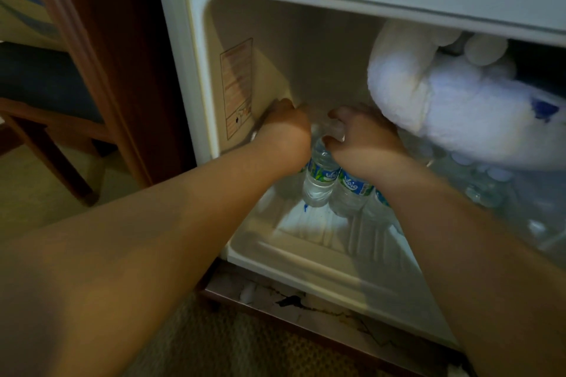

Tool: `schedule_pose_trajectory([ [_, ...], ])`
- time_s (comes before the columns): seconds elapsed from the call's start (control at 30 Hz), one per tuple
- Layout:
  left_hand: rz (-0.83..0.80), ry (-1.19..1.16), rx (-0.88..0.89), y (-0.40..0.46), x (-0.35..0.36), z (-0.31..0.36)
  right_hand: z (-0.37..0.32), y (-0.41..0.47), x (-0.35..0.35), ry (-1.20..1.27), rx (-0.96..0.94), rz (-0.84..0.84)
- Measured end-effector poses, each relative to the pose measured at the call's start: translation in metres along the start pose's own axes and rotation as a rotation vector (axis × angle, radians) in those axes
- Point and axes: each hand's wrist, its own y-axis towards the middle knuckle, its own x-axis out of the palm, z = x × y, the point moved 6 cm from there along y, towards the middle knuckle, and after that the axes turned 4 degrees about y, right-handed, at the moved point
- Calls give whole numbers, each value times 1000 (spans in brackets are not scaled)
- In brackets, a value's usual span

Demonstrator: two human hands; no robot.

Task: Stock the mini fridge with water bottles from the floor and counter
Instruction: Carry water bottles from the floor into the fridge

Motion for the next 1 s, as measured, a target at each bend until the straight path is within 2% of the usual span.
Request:
schedule_pose_trajectory([
  [0.1,76,-102,0,-18,0,-5,-4,-18,-4,-40,-51,188],
  [0.2,183,-176,-8,-51,-15,-6,-21,-57,-6,74,-256,462],
  [0.27,211,-222,46,-88,-21,-3,-35,-87,3,163,-380,521],
  [0.37,186,-332,122,-158,-17,-15,-55,-114,21,252,-445,482],
  [0.43,182,-321,188,-200,-9,-40,-73,-125,33,310,-501,417],
  [0.53,133,-159,411,-251,5,-89,-107,-137,50,380,-624,312],
  [0.6,47,-24,448,-278,13,-132,-134,-146,60,395,-730,242],
  [0.67,-94,122,386,-304,26,-182,-164,-155,71,393,-866,163],
  [0.73,-288,245,251,-328,37,-232,-193,-166,86,393,-1001,55],
  [0.83,-523,349,-152,-358,47,-304,-229,-179,122,390,-1113,-122],
  [0.9,-596,337,-425,-381,54,-347,-251,-185,156,347,-1108,-288],
  [1.0,-666,372,-669,-419,66,-400,-278,-185,218,233,-935,-522],
])
